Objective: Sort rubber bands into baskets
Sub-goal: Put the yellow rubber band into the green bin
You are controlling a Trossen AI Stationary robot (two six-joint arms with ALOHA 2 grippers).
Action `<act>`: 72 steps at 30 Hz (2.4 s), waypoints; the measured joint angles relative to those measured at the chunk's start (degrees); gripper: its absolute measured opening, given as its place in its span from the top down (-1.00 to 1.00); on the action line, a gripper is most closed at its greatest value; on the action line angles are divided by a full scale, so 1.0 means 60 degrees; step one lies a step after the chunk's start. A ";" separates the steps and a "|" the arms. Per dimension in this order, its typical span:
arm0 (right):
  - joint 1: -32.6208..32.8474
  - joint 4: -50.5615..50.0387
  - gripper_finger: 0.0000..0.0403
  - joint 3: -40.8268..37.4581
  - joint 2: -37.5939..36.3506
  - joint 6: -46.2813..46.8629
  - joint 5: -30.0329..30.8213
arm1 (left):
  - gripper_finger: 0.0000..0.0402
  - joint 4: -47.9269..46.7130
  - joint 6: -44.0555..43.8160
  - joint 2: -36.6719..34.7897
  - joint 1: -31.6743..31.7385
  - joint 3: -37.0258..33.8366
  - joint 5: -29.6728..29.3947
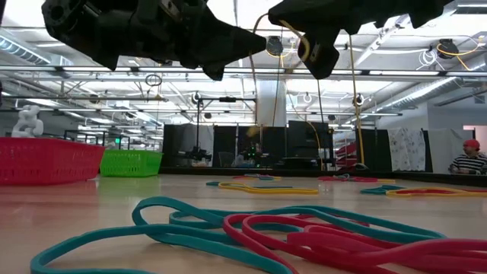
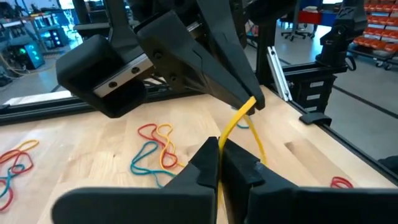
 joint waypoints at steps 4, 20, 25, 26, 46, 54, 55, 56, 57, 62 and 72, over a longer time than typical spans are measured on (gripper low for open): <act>0.0000 0.0033 0.99 0.0000 0.0000 -0.0115 0.0004 | 0.98 0.0002 0.0000 0.0000 -0.0007 0.0000 -0.0004; -0.0146 -0.1442 0.50 0.0000 -0.0421 -0.1580 0.0047 | 0.99 -0.2903 -0.0482 -0.1631 0.0309 -0.0004 -0.1440; -0.0149 -0.2116 0.46 0.0000 -0.0583 -0.1887 0.0095 | 0.99 -0.5822 -0.0488 -0.3654 0.1038 -0.0004 -0.2286; -0.0153 -0.2198 0.46 0.0000 -0.0583 -0.1981 0.0098 | 0.99 -0.6429 -0.0486 -0.4109 0.1255 -0.0004 -0.2503; -0.0277 -0.2751 0.47 0.0000 -0.0586 -0.2337 0.0102 | 1.00 -1.2139 0.0318 -0.6579 0.7920 -0.0004 -0.3488; -0.0273 -0.2900 0.47 -0.0001 -0.0586 -0.2337 0.0102 | 1.00 -1.3074 0.0345 -0.6543 0.9479 -0.0004 -0.3606; -0.0273 -0.2912 0.47 -0.0003 -0.0586 -0.2337 0.0102 | 1.00 -1.3175 0.0346 -0.6543 0.9570 -0.0004 -0.3565; -0.0273 -0.2915 0.47 -0.0003 -0.0586 -0.2337 0.0102 | 1.00 -1.3239 0.0344 -0.6544 0.9625 -0.0004 -0.3468; -0.0273 -0.2912 0.47 -0.0001 -0.0586 -0.2337 0.0098 | 1.00 -1.3283 0.0344 -0.6546 0.9663 -0.0004 -0.3319; -0.0273 -0.2905 0.47 -0.0001 -0.0586 -0.2337 0.0101 | 1.00 -1.3105 0.0273 -0.6543 0.9686 -0.0004 -0.2298; -0.0273 -0.2890 0.47 -0.0004 -0.0586 -0.2334 0.0100 | 0.86 -1.3169 -0.0189 -0.6543 0.9672 -0.0004 -0.2017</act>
